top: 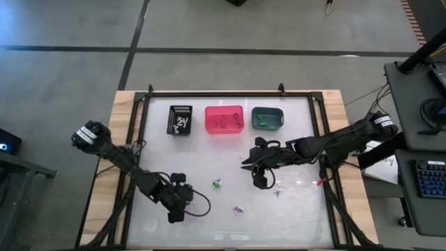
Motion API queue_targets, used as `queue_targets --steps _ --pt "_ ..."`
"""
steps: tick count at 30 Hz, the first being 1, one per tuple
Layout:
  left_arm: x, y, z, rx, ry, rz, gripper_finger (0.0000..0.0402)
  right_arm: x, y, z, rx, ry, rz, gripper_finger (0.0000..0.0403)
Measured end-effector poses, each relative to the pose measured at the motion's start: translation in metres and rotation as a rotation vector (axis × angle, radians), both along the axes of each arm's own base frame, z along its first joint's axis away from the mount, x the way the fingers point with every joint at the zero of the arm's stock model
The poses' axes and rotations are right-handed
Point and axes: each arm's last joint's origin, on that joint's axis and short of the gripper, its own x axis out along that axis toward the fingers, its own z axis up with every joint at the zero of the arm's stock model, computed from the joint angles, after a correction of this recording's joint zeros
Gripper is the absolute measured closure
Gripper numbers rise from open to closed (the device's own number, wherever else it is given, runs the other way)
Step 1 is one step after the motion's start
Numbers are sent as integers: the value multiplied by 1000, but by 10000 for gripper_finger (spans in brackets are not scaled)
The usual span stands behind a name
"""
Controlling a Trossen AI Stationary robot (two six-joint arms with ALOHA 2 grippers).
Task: Sort Halloween decoration
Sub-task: Put the purple hat toy into the pink bin
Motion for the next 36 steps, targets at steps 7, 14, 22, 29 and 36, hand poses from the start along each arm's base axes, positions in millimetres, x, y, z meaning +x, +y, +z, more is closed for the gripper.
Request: queue_targets --steps 7,14,22,29,36 --pt "0 0 0 5 0 -9 337 0 0 0 0 0 0 335" --pt "1 -1 1 11 -5 -25 397 0 0 0 0 0 0 335" --pt "10 -6 22 101 -65 -104 400 0 0 0 0 0 0 335" --pt "18 10 60 336 -177 -173 401 0 0 0 0 0 0 335" --pt "30 70 98 466 -270 -126 401 0 -1 0 -11 -3 -14 335"
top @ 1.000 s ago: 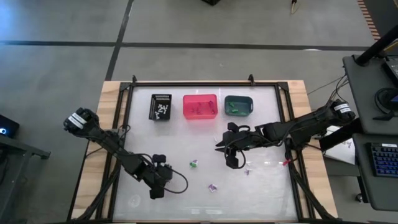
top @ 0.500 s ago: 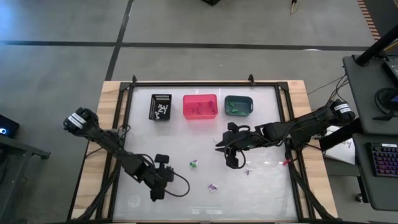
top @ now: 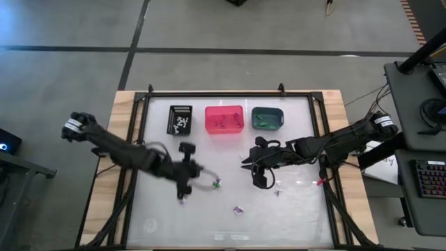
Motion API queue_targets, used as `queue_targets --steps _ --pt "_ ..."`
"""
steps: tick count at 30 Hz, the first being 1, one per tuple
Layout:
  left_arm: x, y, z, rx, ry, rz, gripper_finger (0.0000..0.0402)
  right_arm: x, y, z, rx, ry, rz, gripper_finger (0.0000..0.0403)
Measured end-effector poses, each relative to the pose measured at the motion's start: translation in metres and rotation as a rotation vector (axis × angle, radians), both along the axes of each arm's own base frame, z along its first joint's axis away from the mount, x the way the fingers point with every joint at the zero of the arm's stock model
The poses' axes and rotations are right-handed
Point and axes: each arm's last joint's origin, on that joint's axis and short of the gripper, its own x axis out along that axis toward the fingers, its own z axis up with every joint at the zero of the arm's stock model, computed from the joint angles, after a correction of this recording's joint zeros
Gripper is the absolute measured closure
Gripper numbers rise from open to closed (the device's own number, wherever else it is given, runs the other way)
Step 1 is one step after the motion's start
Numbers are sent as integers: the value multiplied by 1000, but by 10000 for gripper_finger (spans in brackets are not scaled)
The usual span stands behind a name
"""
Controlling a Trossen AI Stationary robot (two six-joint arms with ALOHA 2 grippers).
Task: Sort Halloween decoration
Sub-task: Put the purple hat toy into the pink bin
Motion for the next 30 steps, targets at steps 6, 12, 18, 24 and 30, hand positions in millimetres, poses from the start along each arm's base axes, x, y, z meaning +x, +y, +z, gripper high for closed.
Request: queue_targets --steps 6,12,18,24,30 --pt "10 72 20 54 -57 100 401 0 0 0 -4 0 1 335" --pt "21 146 22 -45 -131 141 401 0 -4 0 -74 -9 -67 335" --pt "34 202 1 -127 -190 194 402 1 -12 0 -120 -5 -102 335" --pt "34 234 -26 -127 -110 262 402 3 -21 0 -124 -3 -133 335" --pt "33 251 -42 -137 -66 320 402 4 -28 0 -123 -3 -157 335"
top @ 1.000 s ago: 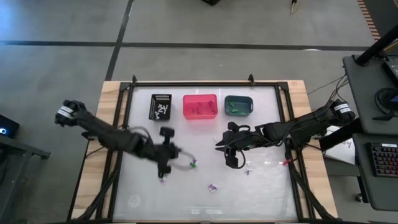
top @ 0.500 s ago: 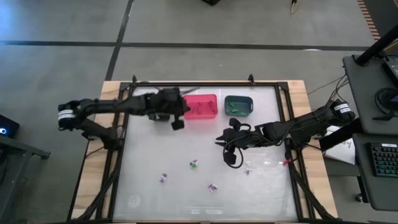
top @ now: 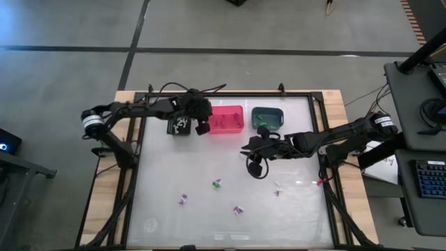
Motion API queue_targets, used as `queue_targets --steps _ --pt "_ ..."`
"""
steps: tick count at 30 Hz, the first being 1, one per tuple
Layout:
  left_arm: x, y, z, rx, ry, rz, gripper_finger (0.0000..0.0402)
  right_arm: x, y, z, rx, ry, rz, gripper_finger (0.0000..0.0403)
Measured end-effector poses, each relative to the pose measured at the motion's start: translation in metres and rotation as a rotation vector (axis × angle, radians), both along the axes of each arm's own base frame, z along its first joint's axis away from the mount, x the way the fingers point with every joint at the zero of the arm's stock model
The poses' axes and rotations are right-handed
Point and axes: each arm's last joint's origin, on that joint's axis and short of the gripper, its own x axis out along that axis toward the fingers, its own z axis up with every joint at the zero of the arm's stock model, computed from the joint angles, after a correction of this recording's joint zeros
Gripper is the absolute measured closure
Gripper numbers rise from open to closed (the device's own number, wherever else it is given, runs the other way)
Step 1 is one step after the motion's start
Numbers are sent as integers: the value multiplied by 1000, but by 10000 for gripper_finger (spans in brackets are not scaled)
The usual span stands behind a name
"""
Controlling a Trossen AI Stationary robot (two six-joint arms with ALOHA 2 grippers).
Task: Sort Halloween decoration
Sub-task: Put the purple hat toy into the pink bin, then put the white bone toy into the black bin
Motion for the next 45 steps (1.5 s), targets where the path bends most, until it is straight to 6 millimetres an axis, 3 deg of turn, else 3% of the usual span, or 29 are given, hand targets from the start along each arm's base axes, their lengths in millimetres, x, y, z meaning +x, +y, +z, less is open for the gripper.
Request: queue_targets --steps 13,20,29,35,45 --pt "-2 3 1 28 7 89 362 1 0 0 53 -19 -34 335" --pt "-4 -8 13 -14 -40 115 350 0 0 0 139 -35 -86 335" --pt "-5 -60 54 -23 -198 4 349 -1 0 -5 264 -40 -183 335" --pt "-15 -104 74 -62 -307 -96 349 4 -1 -22 311 58 -269 335" --pt "-33 -152 81 -103 -413 -166 349 20 -20 -55 335 244 -385 335"
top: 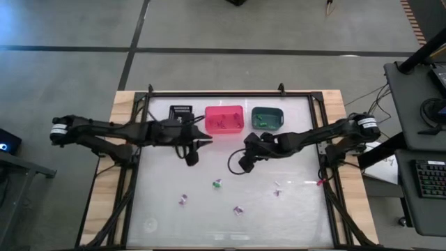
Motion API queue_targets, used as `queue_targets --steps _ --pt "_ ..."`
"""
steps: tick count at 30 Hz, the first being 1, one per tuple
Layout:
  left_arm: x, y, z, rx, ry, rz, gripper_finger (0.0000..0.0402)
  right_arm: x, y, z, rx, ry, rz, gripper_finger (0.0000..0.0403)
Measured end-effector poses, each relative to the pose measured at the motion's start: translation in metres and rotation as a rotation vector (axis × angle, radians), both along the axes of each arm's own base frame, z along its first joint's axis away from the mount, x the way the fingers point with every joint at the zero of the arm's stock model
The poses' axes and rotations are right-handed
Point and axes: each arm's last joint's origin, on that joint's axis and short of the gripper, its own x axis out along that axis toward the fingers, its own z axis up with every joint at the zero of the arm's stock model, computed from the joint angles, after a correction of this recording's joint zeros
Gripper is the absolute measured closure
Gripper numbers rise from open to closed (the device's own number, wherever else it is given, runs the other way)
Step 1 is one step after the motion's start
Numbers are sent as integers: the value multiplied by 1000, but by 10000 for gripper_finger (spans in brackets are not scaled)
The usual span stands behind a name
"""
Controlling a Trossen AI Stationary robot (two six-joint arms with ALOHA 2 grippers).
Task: Sort Halloween decoration
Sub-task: Put the white bone toy into the black bin
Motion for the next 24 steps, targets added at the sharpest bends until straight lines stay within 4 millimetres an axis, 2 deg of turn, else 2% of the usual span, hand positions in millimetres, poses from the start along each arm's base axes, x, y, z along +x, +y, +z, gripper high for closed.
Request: queue_targets --steps 7,15,24 --pt "-20 -14 1 -18 -129 16 349 9 -12 -26 50 80 -29 335" --pt "-37 -17 -6 -68 -247 13 349 20 -14 -49 53 100 -34 335" --pt "-43 -16 -11 -99 -264 22 349 25 -14 -53 58 66 -31 335"
